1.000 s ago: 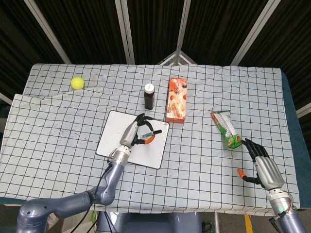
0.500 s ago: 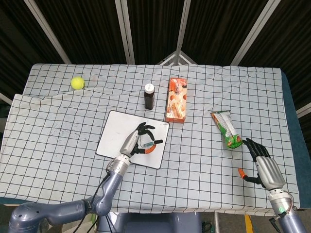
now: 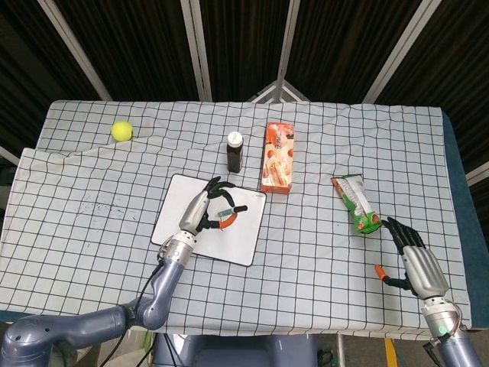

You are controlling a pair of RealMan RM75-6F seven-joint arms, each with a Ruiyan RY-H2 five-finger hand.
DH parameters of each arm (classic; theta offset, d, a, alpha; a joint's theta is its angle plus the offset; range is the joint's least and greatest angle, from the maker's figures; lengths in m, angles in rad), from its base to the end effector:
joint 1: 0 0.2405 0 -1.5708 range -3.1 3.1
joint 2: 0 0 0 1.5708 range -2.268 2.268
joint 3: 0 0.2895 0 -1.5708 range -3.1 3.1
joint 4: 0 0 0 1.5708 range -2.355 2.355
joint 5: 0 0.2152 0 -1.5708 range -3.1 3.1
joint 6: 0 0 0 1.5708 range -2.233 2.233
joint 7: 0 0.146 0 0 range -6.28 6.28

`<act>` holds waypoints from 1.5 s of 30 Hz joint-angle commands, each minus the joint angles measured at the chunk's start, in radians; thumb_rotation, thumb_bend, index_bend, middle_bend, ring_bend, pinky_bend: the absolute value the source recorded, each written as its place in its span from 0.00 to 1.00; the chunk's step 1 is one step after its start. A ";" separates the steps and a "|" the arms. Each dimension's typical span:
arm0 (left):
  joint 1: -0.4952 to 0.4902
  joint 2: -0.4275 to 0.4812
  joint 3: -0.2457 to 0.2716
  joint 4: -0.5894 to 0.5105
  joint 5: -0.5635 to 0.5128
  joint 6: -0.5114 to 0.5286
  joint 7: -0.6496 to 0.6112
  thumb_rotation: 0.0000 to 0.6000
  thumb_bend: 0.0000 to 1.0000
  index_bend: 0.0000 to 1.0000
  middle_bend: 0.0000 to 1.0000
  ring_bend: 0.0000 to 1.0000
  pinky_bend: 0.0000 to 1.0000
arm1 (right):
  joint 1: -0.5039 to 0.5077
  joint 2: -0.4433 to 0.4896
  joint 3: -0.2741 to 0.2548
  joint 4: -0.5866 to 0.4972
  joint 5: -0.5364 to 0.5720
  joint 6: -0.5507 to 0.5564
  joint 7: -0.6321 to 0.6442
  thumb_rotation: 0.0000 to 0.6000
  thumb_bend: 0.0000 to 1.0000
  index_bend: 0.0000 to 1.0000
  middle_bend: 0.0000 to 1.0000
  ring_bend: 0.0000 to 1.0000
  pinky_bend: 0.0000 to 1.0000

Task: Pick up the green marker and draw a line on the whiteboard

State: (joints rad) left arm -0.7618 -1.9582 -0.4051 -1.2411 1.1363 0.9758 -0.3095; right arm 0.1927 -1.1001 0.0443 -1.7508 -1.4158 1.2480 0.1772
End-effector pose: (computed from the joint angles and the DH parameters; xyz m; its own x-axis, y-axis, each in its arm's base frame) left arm -0.0945 0.3735 -0.1085 -0.4344 0.3718 0.8204 0.8588 -0.1036 0.5017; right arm -0.3157 -0.2126 0.1330 0.1050 -0.2262 0.9684 -0.9941 0.0017 0.1082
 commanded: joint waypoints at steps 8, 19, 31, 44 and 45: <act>-0.069 -0.034 -0.032 0.125 -0.018 -0.073 -0.024 1.00 0.52 0.70 0.21 0.05 0.07 | 0.001 0.001 0.001 0.001 0.002 -0.005 0.006 1.00 0.33 0.00 0.00 0.00 0.00; -0.092 -0.066 -0.036 0.183 -0.022 -0.088 -0.044 1.00 0.52 0.70 0.21 0.05 0.07 | 0.002 0.003 0.000 0.002 0.000 -0.005 0.008 1.00 0.33 0.00 0.00 0.00 0.00; -0.101 -0.084 -0.029 0.215 -0.019 -0.093 -0.058 1.00 0.52 0.70 0.21 0.05 0.07 | 0.001 0.003 0.000 0.002 0.001 -0.004 0.011 1.00 0.33 0.00 0.00 0.00 0.00; -0.075 -0.074 -0.010 0.284 -0.019 -0.091 -0.072 1.00 0.52 0.70 0.21 0.05 0.07 | 0.001 0.004 -0.002 -0.002 0.001 -0.007 0.011 1.00 0.33 0.00 0.00 0.00 0.00; -0.071 -0.069 -0.008 0.287 -0.018 -0.089 -0.072 1.00 0.52 0.70 0.21 0.05 0.07 | 0.000 0.004 -0.002 -0.002 0.001 -0.006 0.011 1.00 0.33 0.00 0.00 0.00 0.00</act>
State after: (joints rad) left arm -0.8364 -2.0307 -0.4153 -0.9577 1.1176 0.8844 -0.3814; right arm 0.1930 -1.0960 0.0427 -1.7530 -1.4146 1.2418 0.1877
